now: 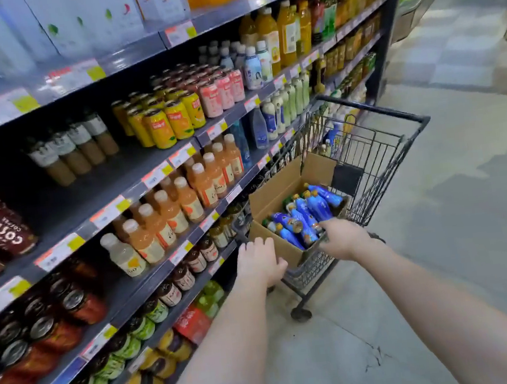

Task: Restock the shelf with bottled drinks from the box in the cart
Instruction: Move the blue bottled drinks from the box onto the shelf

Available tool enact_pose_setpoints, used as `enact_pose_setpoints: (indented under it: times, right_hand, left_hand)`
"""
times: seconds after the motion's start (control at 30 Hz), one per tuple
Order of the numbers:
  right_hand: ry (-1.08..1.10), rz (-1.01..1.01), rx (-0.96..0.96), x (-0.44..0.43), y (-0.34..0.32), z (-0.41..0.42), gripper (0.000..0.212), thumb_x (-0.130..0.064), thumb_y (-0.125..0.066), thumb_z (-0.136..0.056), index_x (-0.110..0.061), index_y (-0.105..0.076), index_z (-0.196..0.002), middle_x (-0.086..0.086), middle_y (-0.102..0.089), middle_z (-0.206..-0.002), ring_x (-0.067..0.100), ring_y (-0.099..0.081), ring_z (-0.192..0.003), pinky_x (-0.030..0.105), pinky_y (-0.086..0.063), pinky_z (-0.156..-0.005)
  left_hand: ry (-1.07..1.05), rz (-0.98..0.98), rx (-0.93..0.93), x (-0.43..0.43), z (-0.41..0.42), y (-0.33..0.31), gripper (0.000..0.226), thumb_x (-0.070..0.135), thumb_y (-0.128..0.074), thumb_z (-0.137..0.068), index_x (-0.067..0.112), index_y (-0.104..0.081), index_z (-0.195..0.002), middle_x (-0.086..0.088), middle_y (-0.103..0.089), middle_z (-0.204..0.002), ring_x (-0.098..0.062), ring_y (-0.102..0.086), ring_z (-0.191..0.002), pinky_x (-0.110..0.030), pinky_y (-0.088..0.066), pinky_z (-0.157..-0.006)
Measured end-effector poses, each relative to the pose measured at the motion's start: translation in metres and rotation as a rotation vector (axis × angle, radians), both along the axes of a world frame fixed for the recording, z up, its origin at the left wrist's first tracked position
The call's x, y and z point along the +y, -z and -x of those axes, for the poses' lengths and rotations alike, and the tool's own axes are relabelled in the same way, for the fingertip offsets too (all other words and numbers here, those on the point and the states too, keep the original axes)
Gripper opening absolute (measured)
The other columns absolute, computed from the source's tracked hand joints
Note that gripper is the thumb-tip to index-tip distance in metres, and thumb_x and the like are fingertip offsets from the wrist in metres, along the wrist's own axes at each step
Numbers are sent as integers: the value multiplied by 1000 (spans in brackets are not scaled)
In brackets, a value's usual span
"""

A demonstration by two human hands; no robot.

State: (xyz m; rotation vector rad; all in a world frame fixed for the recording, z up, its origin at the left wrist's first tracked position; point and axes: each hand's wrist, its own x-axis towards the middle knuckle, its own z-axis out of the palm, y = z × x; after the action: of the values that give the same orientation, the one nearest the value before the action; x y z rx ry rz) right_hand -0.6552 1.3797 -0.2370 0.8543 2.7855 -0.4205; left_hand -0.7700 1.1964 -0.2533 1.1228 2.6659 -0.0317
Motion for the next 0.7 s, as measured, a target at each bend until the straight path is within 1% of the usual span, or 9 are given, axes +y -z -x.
enact_pose_setpoints:
  times: [0.03,0.1,0.2,0.27,0.33,0.4,0.53,0.6,0.7]
  right_hand:
    - [-11,1,-11,18,0,9,25,-36,-58,-85,-17,-62,-102,7,-67,-112,31,-64,-104,35,-51,-79]
    - [-37,1,-25,49,0,28,19,-35,-60,-84,-17,-55,-91,9,-65,-104,32,-64,-99,32,-44,-71]
    - [-50,46,-66,82,10,53,22,-34,-65,-83,-17,-52,-89,6,-59,-94,32,-64,-96,32,-42,-69]
    - [-59,76,-115,101,25,73,22,-34,-63,-84,-17,-53,-93,6,-61,-101,33,-64,-98,32,-42,-71]
    - [-66,96,-138,117,39,96,24,-34,-63,-85,-16,-58,-100,6,-66,-107,31,-64,-98,33,-48,-74]
    - [-73,108,-160,131,52,122,25,-34,-60,-88,-16,-62,-105,6,-68,-110,31,-65,-102,35,-53,-82]
    - [-150,116,-224,151,74,174,24,-29,-56,-90,-12,-65,-104,9,-69,-109,33,-65,-105,39,-54,-84]
    - [-173,129,-245,160,89,194,29,-34,-57,-89,-13,-63,-109,10,-67,-114,35,-64,-110,41,-53,-86]
    - [-178,149,-293,175,110,224,51,-42,-60,-91,-11,-56,-132,11,-60,-134,34,-57,-125,43,-50,-99]
  left_hand:
    - [-29,13,-6,17,4,1,54,50,-46,-95,16,-51,-137,-13,-57,-133,-35,-54,-126,-47,-37,-110]
    - [-95,13,-37,47,15,1,53,49,-45,-96,15,-51,-136,-14,-57,-133,-35,-54,-125,-47,-37,-109]
    - [-127,58,-61,76,37,9,51,48,-44,-96,15,-51,-134,-14,-58,-132,-35,-55,-124,-48,-40,-108]
    - [-161,79,-82,94,59,19,51,48,-45,-96,15,-51,-135,-14,-57,-134,-35,-54,-126,-48,-39,-109]
    - [-200,78,-121,107,80,30,52,48,-46,-96,15,-51,-136,-13,-57,-135,-34,-53,-127,-47,-39,-109]
    - [-218,86,-153,122,105,47,52,50,-47,-96,15,-51,-135,-13,-57,-135,-33,-53,-128,-46,-39,-108]
    - [-252,66,-245,149,151,78,55,54,-48,-96,13,-50,-134,-14,-57,-135,-34,-54,-126,-45,-41,-104]
    - [-274,59,-290,158,168,91,56,55,-48,-97,13,-50,-133,-14,-57,-134,-35,-55,-124,-45,-42,-102]
    - [-321,80,-347,169,189,108,59,57,-48,-96,14,-47,-137,-13,-55,-136,-35,-54,-126,-46,-42,-104]
